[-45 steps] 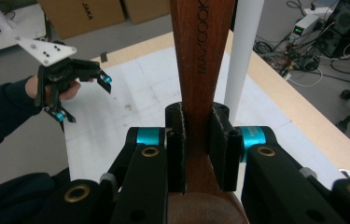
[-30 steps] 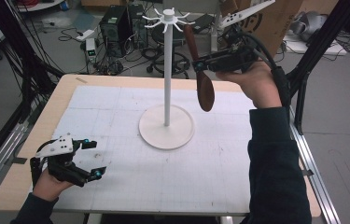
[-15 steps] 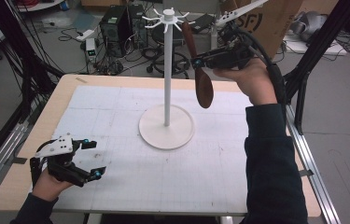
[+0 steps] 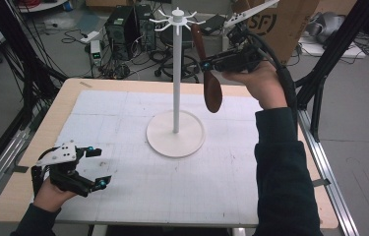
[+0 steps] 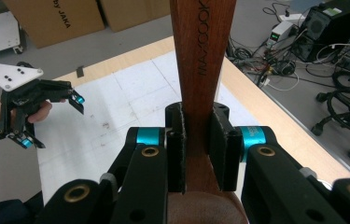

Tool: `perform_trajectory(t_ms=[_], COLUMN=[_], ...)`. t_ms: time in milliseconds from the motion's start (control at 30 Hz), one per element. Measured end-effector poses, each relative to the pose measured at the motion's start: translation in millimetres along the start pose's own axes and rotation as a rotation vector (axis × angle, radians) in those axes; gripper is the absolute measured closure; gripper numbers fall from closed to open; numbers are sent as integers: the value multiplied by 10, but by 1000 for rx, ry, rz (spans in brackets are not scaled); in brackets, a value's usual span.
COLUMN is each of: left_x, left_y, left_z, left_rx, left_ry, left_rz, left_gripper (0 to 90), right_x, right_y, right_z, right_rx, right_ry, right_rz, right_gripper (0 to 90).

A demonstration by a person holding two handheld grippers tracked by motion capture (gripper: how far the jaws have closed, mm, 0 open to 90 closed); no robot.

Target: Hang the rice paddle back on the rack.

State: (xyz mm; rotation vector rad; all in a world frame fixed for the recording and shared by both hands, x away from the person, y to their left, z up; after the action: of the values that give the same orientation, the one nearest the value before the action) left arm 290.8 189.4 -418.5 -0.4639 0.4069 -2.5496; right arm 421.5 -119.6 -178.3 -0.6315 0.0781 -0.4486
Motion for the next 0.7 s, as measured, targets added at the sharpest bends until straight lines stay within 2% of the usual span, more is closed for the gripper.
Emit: perform_trajectory(t_ms=[533, 700], left_x=[-2, 0], left_y=[-7, -6], left_z=[-8, -16], left_rx=[1, -3], left_ry=[-5, -4], left_rz=[-4, -3], left_gripper=[16, 16], right_x=[67, 74], right_y=[132, 162], right_z=[23, 30], right_rx=[2, 5], right_ry=[25, 15], right_rz=[5, 5], right_gripper=[779, 770])
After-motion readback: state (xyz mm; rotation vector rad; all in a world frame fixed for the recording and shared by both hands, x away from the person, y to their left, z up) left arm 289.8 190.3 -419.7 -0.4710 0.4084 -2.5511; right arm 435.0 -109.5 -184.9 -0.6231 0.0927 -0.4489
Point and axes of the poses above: each handheld gripper's, and its own axes: y roughly forward along the jaws, z roughly out of its top, x roughly to its right, the point moved 8 cm from there along y, roughly forward along the jaws, and after that the axes turned 8 degrees about -y, right-handed, at the moved point
